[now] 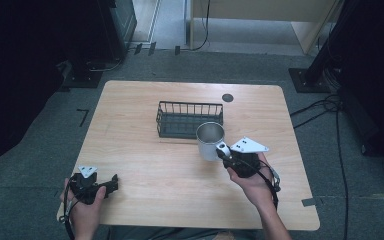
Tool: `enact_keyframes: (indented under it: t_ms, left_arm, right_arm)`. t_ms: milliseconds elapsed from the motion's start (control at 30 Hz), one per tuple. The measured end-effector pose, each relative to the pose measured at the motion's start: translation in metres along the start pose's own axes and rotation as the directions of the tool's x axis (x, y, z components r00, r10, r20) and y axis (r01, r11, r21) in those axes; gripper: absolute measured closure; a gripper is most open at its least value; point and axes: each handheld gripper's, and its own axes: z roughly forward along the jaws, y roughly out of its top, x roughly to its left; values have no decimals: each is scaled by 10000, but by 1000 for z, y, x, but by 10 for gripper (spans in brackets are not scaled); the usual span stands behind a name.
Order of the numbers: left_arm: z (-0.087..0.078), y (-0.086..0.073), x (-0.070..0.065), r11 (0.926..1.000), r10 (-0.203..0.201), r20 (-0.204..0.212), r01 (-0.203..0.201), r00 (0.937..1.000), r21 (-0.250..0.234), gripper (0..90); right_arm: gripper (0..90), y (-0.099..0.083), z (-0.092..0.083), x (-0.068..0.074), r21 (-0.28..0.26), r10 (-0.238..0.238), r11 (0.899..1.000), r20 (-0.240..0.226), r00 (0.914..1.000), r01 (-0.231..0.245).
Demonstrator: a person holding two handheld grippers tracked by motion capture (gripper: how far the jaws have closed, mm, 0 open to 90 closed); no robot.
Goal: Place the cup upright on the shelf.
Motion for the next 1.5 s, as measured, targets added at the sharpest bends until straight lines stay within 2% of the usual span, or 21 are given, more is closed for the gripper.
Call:
enact_keyframes:
  t_ms: [633, 1233, 1333, 1500]
  left_arm:
    - [0, 0, 0, 10000, -26, -2, 26, 10000, -26, 0]
    - [0, 0, 0, 10000, -28, -5, 28, 10000, -18, 0]
    - [0, 0, 0, 10000, -27, -5, 27, 10000, -17, 0]
    - [0, 0, 0, 10000, -28, -3, 28, 10000, -17, 0]
  right_arm:
    - [717, 39, 4, -7, -248, -313, 9992, -172, 9994, 308]
    - [717, 75, 20, -10, -380, -528, 9980, -430, 9977, 511]
    - [717, 80, 23, -10, -371, -771, 9964, -331, 9965, 758]
    - [717, 86, 25, -8, -405, -794, 9962, -432, 9959, 777]
